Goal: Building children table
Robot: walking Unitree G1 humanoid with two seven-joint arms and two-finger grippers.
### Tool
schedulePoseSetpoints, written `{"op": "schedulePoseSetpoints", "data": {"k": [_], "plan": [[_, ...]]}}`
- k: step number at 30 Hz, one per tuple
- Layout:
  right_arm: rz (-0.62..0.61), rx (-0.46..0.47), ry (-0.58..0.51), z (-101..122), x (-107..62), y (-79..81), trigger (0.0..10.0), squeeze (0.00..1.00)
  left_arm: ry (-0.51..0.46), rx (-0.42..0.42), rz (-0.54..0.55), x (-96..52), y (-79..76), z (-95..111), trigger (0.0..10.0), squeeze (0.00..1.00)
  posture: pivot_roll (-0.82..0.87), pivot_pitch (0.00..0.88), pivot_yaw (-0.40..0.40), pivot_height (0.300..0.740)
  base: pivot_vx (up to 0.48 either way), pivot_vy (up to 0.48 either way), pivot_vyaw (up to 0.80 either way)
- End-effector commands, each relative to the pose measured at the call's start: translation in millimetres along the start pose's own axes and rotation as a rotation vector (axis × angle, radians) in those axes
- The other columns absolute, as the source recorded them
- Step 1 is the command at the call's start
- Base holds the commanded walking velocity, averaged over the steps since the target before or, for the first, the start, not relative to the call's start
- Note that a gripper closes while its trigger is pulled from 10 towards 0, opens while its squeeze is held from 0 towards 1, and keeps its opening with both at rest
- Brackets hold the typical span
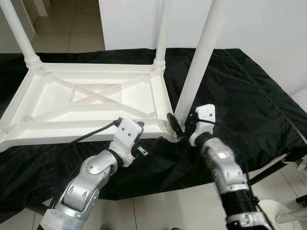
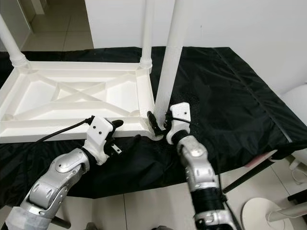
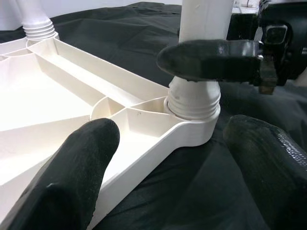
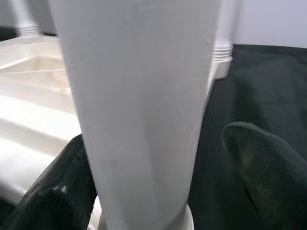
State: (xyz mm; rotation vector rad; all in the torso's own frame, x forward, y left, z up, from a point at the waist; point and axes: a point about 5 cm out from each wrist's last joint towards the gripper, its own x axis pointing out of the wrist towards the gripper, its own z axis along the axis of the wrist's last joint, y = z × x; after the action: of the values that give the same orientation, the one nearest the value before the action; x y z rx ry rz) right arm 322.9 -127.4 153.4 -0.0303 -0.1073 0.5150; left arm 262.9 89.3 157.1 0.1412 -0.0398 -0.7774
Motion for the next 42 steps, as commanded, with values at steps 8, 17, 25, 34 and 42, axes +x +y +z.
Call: {"op": "schedulePoseSetpoints", "data": {"k": [8,17,25,34,42], "plan": [[0.222,-0.053,0.065,-13,8.5,2.7,10.0,0.0,-0.018,0.02,-0.081,1.2,-4.6,6,10.0,0.0,0.0,0.042,-0.022,0.74,0.0,0.0,0.0],[0.309,-0.085,0.104,-19,17.8,3.4,0.0,0.0,-0.027,0.021,-0.079,2.2,-4.2,9,10.0,0.0,0.0,0.042,-0.023,0.74,0.0,0.0,0.0],[0.329,-0.073,0.121,-24,16.3,-4.1,10.0,0.0,-0.032,0.018,-0.075,2.6,-4.3,10,10.0,0.0,0.0,0.046,-0.026,0.74,0.0,0.0,0.0],[0.295,-0.03,0.099,-24,14.1,-2.7,10.0,0.0,-0.031,0.012,-0.081,2.9,-5.5,9,10.0,0.0,-0.01,0.055,-0.024,0.74,0.0,0.0,0.0],[0.129,-0.001,0.067,-21,9.1,7.9,10.0,0.0,-0.03,0.009,-0.078,2.6,-5.6,9,10.0,0.0,-0.01,0.057,-0.024,0.74,0.0,0.0,0.0]]}}
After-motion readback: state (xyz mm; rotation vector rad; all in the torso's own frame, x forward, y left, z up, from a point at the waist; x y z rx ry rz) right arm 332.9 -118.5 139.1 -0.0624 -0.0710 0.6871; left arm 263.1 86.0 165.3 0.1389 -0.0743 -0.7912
